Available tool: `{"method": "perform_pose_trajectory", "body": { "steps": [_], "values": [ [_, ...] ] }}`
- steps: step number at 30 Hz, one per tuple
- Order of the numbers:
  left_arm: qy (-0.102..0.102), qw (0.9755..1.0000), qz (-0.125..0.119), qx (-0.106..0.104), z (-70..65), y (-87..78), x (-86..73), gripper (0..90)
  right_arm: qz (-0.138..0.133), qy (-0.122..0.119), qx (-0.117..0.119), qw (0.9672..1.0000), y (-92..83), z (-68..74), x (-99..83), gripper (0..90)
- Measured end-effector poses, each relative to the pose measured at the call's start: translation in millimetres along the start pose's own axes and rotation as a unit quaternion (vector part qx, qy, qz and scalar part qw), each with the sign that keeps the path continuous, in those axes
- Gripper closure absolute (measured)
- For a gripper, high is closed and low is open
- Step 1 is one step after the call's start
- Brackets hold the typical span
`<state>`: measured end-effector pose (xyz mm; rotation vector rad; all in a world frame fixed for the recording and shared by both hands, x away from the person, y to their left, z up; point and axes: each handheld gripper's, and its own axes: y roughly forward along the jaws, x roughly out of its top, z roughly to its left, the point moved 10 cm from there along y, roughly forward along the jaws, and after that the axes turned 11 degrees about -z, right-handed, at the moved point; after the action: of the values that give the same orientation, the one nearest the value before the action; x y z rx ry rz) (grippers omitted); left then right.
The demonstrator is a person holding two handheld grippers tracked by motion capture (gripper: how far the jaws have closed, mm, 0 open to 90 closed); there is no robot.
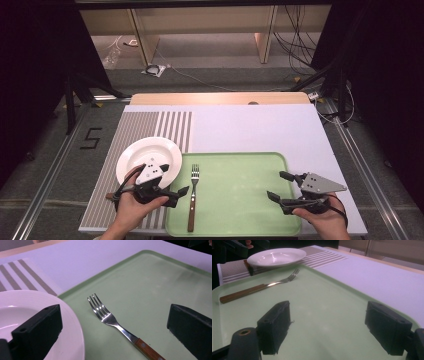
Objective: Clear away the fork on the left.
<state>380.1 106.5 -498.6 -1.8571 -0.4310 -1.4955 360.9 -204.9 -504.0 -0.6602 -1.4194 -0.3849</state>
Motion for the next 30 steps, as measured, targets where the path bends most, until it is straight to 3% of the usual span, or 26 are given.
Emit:
{"method": "perform_pose_trajectory", "body": {
  "steps": [12,30],
  "values": [
    [0.003,0.9996,0.001,0.026,15.0,-16.9,-11.8,0.0,0.001,0.000,-0.001,1.0000,-0.1,0.2,-0.7,21.5],
    [0.014,0.9993,0.001,0.035,19.5,-18.2,-15.3,0.0,0.000,0.004,-0.002,1.0000,-0.3,-1.1,-1.8,21.5]
  ]
}}
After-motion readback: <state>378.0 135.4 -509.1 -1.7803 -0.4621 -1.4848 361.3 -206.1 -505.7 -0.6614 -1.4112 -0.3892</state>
